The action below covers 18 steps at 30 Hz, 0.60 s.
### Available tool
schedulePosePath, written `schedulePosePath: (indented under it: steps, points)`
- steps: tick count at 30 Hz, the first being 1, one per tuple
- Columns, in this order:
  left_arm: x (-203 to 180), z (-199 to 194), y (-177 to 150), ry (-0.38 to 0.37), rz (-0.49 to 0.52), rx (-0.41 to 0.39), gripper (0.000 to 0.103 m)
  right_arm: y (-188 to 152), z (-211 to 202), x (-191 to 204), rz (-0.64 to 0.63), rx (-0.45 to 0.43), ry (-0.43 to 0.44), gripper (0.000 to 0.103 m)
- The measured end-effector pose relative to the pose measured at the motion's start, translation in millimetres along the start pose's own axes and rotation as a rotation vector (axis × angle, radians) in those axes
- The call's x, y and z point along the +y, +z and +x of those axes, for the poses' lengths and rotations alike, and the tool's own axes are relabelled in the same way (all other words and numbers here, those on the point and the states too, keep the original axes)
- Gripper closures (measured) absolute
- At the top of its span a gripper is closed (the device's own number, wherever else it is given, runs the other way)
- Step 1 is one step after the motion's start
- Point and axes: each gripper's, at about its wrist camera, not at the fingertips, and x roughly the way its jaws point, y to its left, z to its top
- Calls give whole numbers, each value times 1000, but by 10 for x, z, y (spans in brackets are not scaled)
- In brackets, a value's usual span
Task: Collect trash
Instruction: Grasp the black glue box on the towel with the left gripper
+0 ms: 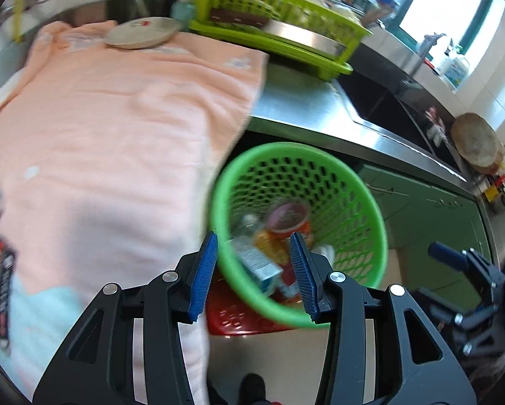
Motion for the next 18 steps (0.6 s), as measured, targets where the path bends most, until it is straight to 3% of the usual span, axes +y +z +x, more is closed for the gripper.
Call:
schedulePosePath:
  steps: [11,18]
  points:
    - [1061,-785,-322,231,-67,-89,58,120,202,798,-110,16,105,12]
    - [1737,-915,-415,326,-116,-64,58,189,274,1237,-174,16,146,12]
